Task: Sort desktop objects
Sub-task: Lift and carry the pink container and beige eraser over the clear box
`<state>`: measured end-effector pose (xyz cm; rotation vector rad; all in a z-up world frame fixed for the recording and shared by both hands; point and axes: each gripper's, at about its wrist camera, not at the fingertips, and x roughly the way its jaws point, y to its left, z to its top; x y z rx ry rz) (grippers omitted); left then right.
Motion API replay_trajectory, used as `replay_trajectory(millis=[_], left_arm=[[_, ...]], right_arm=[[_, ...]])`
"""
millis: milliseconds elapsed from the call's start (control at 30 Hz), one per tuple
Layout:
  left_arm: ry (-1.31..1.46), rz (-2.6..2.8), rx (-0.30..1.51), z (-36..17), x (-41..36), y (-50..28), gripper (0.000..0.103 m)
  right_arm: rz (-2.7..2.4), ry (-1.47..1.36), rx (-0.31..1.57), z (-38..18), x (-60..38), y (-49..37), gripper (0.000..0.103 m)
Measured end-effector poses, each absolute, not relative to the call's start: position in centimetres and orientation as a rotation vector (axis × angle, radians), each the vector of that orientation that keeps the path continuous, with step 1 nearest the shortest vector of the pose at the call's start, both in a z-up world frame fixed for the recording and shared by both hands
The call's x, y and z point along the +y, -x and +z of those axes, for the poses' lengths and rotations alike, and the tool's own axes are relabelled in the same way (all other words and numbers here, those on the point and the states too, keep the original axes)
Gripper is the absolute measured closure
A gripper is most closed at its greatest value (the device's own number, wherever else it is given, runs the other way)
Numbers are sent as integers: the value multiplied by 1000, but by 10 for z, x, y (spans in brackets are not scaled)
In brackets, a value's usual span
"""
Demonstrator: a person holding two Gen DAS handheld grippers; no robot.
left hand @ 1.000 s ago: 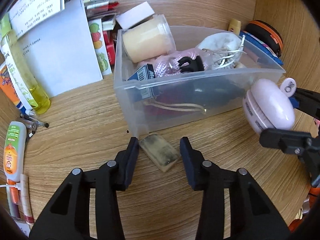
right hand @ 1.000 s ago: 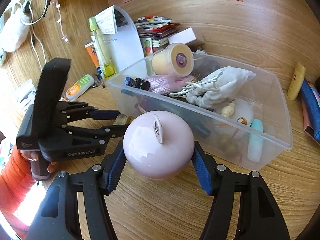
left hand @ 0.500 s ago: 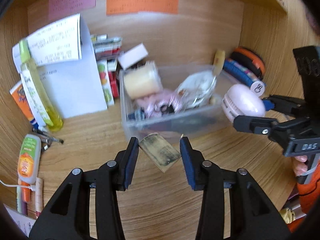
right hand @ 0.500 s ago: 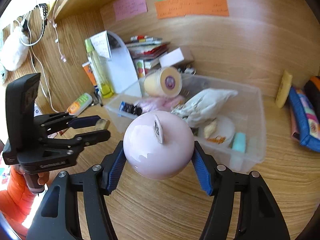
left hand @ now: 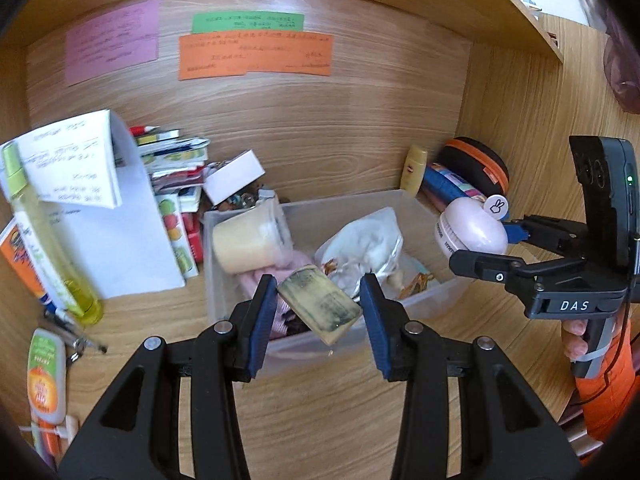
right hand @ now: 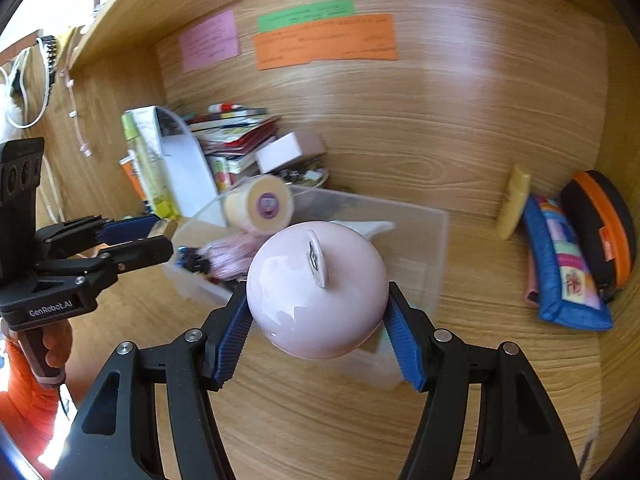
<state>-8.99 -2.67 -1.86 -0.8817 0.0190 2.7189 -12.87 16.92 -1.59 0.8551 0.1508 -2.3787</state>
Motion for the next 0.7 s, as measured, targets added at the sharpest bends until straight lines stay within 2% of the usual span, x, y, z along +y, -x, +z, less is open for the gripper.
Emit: replay_trajectory(millis=[433, 700], left_arm=[[1007, 2629, 75, -26, -8, 147, 61], [1081, 2581, 138, -36, 8, 176, 61]], right_arm=[[-2428, -939, 151, -24, 178, 178, 43], [-2420, -970, 339, -36, 166, 193, 43]])
